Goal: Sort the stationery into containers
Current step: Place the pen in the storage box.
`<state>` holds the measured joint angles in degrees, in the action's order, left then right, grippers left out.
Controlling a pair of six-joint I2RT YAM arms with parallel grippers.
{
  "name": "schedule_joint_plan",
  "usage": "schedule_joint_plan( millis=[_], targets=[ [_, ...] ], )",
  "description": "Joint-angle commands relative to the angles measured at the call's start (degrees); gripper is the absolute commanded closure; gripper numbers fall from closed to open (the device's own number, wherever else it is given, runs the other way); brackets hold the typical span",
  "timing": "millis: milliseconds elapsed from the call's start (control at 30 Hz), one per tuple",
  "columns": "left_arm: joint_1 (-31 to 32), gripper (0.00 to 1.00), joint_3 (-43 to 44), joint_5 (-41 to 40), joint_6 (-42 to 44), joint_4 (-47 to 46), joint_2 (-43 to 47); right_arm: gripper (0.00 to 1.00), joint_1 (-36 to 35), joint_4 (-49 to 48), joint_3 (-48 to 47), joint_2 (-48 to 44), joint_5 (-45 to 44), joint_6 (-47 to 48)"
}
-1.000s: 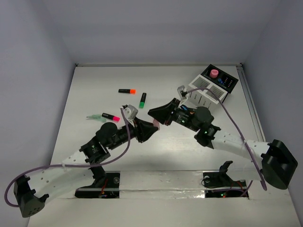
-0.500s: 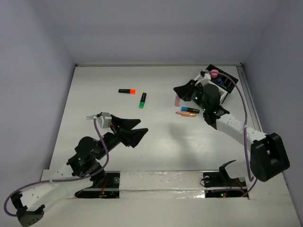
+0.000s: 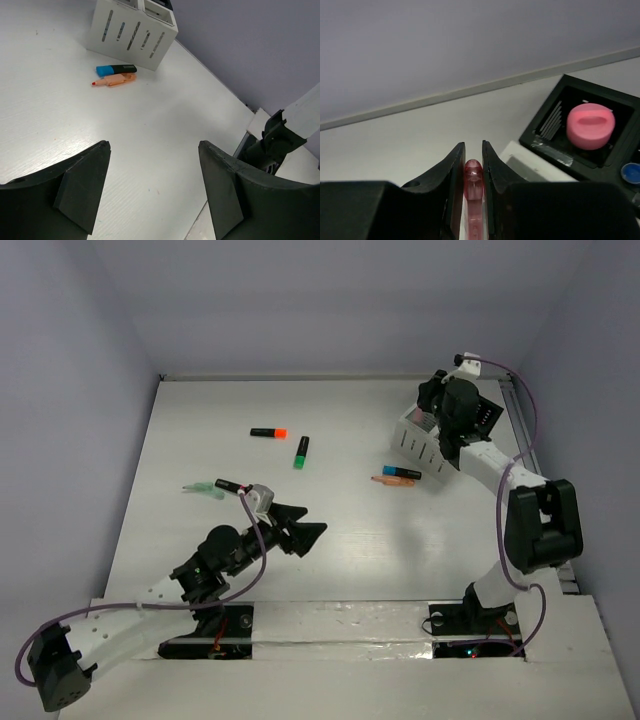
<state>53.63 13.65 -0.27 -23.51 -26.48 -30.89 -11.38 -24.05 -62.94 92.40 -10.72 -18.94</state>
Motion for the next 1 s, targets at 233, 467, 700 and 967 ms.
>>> schedule_joint_plan(
  millis=[233, 467, 700, 967],
  targets=[
    [0.1, 0.31, -0.5, -0.1, 4.4, -10.2, -6.3, 1.0, 1.4, -9.5, -5.8, 8.5, -9.1, 9.7],
    [0.1, 0.3, -0.6, -0.5, 4.7, -11.9, -8.8, 0.88, 1.4, -15.3, -3.1, 9.9, -6.6, 9.9],
    [0.1, 0.3, -0.1, -1.6, 4.8, -11.3, -8.9, 0.45, 1.4, -15.0, 0.0, 5.3, -3.1, 8.6],
    [0.1, 0.31, -0.6, -3.1, 5.1, -9.4, -5.8, 0.89, 1.4, -1.2, 3.4, -5.6, 6.4, 6.4]
  ],
)
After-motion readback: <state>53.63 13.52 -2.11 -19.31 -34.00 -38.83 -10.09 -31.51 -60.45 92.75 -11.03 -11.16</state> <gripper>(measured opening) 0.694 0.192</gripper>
